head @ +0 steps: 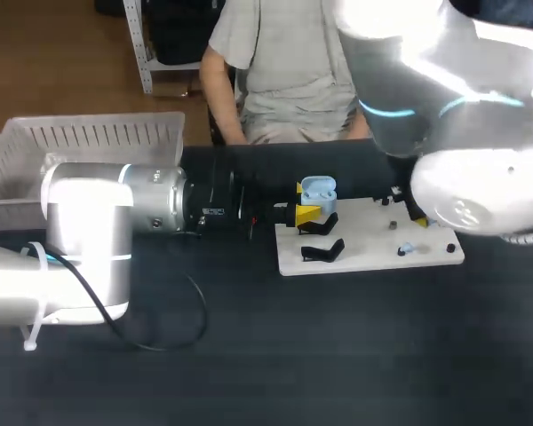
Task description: Pick up each earbud case from the left stands, insert the matching earbuds, close the lid, and place the case in the box.
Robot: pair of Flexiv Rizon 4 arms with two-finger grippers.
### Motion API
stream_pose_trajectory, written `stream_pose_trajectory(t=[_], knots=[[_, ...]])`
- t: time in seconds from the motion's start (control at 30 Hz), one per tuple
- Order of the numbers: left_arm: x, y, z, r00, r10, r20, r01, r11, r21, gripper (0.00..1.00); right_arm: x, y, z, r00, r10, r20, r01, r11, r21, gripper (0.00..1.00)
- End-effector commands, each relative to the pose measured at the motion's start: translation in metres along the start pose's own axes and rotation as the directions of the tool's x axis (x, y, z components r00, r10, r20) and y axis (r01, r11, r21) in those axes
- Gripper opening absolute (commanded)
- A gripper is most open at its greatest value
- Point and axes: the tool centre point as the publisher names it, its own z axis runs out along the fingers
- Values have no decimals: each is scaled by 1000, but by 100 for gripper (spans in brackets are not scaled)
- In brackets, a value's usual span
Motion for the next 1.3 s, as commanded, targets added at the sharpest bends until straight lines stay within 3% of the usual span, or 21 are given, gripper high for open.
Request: stream_pose_trajectory(t=[0.03, 0.2, 0.3, 0.57, 1.3], knots=[[1, -2, 1, 1000, 4, 2, -4, 1000, -8, 0, 2, 21, -66, 998, -17, -64, 15, 999, -30, 0], [1, -2, 1, 1000, 4, 2, -4, 1000, -8, 0, 3, 63, -108, 994, -93, -62, 89, 994, -70, 0], [1, -2, 1, 1000, 4, 2, -4, 1000, -8, 0, 2, 84, -124, 991, -113, -65, 111, 993, -39, 0], [1, -2, 1, 1000, 4, 2, -4, 1000, -8, 0, -4, 123, -133, 981, -154, -117, 154, 988, -9, 0], [1, -2, 1, 1000, 4, 2, -4, 1000, -8, 0, -5, 129, -130, 979, -159, -128, 159, 987, -6, 0]])
